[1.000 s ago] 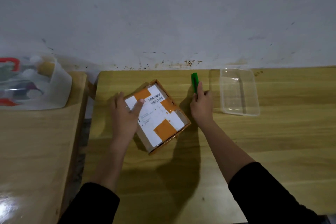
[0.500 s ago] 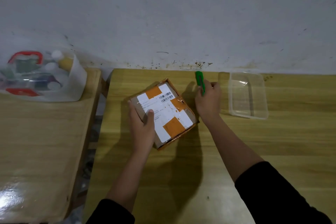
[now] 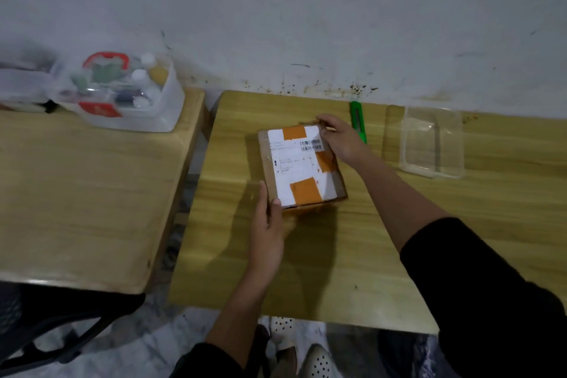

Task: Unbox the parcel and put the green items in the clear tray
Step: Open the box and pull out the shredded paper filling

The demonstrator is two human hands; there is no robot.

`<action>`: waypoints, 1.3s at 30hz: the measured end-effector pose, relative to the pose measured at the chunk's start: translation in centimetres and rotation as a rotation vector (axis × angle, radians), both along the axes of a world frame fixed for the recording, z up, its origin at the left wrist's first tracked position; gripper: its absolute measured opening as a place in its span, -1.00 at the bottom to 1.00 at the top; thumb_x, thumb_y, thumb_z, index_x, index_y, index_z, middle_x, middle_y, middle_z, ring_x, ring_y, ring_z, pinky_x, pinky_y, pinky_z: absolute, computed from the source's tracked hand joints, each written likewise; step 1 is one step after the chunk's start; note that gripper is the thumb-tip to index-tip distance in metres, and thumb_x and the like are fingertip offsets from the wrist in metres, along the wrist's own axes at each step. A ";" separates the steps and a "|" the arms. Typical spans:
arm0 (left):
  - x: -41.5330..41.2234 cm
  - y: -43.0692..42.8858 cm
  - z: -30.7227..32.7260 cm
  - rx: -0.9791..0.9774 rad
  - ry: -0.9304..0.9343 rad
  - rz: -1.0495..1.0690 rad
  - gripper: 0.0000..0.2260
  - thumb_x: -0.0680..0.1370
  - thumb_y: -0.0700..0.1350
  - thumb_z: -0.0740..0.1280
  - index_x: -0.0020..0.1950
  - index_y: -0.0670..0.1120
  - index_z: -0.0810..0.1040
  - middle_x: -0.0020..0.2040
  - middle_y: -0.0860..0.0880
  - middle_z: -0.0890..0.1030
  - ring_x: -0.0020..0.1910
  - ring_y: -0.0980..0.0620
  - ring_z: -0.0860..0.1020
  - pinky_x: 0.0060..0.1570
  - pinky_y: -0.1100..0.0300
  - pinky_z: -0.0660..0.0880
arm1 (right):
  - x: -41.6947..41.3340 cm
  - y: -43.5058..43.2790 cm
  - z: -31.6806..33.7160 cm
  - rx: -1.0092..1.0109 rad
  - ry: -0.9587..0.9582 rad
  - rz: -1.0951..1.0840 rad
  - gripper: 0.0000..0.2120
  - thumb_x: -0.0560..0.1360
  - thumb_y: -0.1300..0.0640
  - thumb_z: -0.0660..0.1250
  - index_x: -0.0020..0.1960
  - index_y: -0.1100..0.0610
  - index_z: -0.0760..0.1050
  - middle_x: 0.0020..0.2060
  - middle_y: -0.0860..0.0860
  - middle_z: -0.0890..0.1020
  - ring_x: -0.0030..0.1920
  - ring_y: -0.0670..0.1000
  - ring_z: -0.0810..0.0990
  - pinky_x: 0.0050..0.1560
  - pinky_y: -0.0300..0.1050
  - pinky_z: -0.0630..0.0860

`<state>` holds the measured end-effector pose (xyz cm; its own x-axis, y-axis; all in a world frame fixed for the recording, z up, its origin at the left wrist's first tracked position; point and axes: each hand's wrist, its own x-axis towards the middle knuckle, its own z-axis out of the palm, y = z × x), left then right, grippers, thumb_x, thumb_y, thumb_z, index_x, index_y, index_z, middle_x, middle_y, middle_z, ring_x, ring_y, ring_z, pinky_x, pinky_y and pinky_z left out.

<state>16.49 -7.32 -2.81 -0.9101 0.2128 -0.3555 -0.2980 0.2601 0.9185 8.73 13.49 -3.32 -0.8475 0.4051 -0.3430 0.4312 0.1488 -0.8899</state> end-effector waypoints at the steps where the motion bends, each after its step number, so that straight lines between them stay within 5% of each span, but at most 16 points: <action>1: -0.1 -0.6 -0.1 -0.018 0.019 0.028 -0.59 0.63 -0.09 0.10 0.48 -0.02 0.17 0.24 0.17 0.39 0.17 0.25 0.38 -0.15 0.66 0.32 | 1.4 -0.2 0.2 0.040 -0.003 -0.046 -0.72 0.57 0.23 0.16 0.27 0.17 0.41 0.25 0.11 0.47 0.09 0.02 0.46 0.06 -0.08 0.46; 6: -1.3 -2.5 0.7 -0.232 0.106 0.159 -0.70 0.64 -0.05 0.06 0.05 -0.16 0.53 -0.13 -0.08 0.58 -0.18 0.00 0.49 -0.40 0.42 0.34 | 10.3 -1.6 1.6 0.245 -0.098 -0.058 -0.83 0.42 0.20 0.38 -0.10 0.15 0.39 -0.14 0.05 0.50 -0.11 0.03 0.44 -0.22 -0.13 0.35; 12: 1.2 -0.4 0.3 -0.086 -0.047 0.156 -0.58 0.61 0.01 0.12 0.46 -0.07 0.26 0.40 -0.08 0.40 0.30 -0.10 0.43 0.22 0.03 0.42 | 20.2 -3.9 2.2 0.229 -0.220 -0.069 -0.61 0.32 0.09 0.50 -0.21 0.15 0.26 -0.39 -0.02 0.34 -0.40 -0.07 0.28 -0.45 -0.23 0.22; 18: 7.8 -0.4 -1.3 0.069 -0.075 0.068 -0.58 0.62 0.00 0.10 0.49 0.12 0.13 0.46 0.01 0.32 0.37 -0.08 0.38 0.31 -0.14 0.37 | 25.7 -2.9 2.7 0.495 -0.114 0.038 -0.54 0.20 0.04 0.58 -0.08 0.19 0.43 -0.19 -0.02 0.42 -0.22 -0.05 0.38 -0.32 -0.25 0.28; 24: 9.0 -0.4 -0.9 0.054 -0.062 0.069 -0.60 0.63 0.03 0.04 0.48 0.15 0.12 0.48 0.02 0.28 0.41 -0.05 0.31 0.37 -0.05 0.31 | 25.2 -3.7 3.2 0.603 0.046 0.473 -0.78 0.33 0.16 0.50 -0.04 0.16 0.62 -0.10 0.07 0.59 -0.07 0.03 0.53 -0.10 -0.21 0.38; 28: 8.8 0.1 -0.6 0.016 -0.010 0.057 -0.59 0.64 -0.01 0.00 0.50 0.06 0.09 0.51 0.02 0.20 0.46 -0.03 0.21 0.24 0.21 0.22 | 24.9 -3.7 3.3 0.601 0.067 0.555 -0.79 0.35 0.12 0.49 -0.03 0.14 0.65 -0.09 0.04 0.63 -0.06 -0.04 0.50 -0.08 -0.22 0.38; 39: 8.6 0.4 -0.8 0.040 0.015 0.106 -0.61 0.65 -0.04 0.01 0.49 0.04 0.17 0.49 0.03 0.25 0.42 0.01 0.26 0.28 0.20 0.28 | 25.3 -5.1 2.4 0.805 0.255 0.680 -0.87 0.40 0.26 0.35 -0.08 0.20 0.64 -0.26 0.12 0.62 -0.21 0.10 0.57 -0.21 -0.09 0.50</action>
